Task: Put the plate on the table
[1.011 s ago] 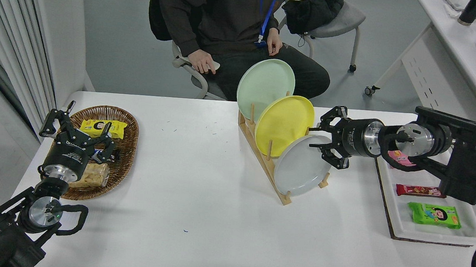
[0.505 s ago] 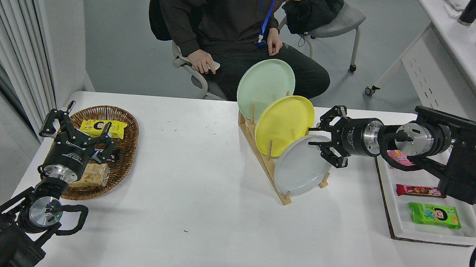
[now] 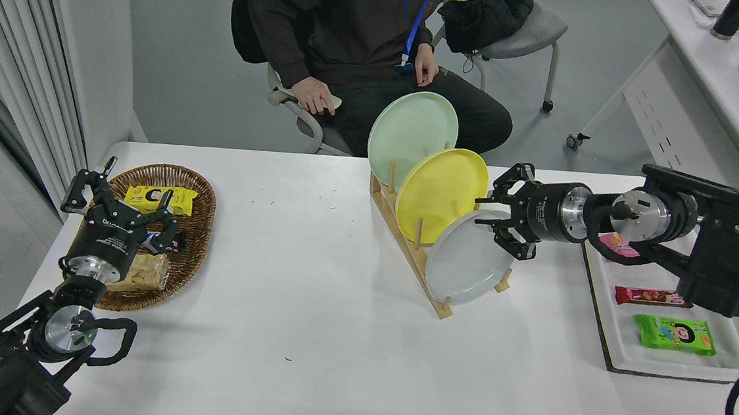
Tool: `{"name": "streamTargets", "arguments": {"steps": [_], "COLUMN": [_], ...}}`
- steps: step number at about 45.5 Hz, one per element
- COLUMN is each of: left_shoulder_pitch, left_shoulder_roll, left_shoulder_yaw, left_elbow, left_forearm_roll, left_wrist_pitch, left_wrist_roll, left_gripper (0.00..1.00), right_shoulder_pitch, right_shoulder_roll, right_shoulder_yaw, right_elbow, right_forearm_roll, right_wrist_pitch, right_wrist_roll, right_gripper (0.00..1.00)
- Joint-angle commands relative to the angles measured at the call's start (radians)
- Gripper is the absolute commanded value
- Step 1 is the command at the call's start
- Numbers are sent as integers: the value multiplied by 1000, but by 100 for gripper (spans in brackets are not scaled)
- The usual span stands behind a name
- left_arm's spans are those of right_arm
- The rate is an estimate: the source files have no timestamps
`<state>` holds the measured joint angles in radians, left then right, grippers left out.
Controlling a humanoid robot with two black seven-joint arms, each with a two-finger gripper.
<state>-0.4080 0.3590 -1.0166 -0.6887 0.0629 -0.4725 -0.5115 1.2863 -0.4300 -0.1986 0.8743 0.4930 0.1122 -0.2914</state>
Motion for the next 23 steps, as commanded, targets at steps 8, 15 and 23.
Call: {"name": "streamTargets", "arguments": {"steps": [8,15,23], "left_shoulder_pitch": [0,0,0], "left_shoulder_roll": [0,0,0], "left_shoulder_yaw": [0,0,0], "left_elbow": [0,0,0], "left_forearm_roll": [0,0,0], "left_wrist_pitch": [0,0,0], "left_wrist_roll": [1,-1,1], "left_gripper": [98,98,98], "right_shoulder_pitch": [2,2,4], "right_shoulder_roll": [-1,-1,-1], "right_shoulder_yaw": [1,1,1], "right_elbow": [-3,-1,0], "right_forearm_roll": [2,2,2], "right_wrist_pitch": [0,0,0], "right_wrist_roll": [-8,-40,-43], "right_gripper": [17,11,11]}}
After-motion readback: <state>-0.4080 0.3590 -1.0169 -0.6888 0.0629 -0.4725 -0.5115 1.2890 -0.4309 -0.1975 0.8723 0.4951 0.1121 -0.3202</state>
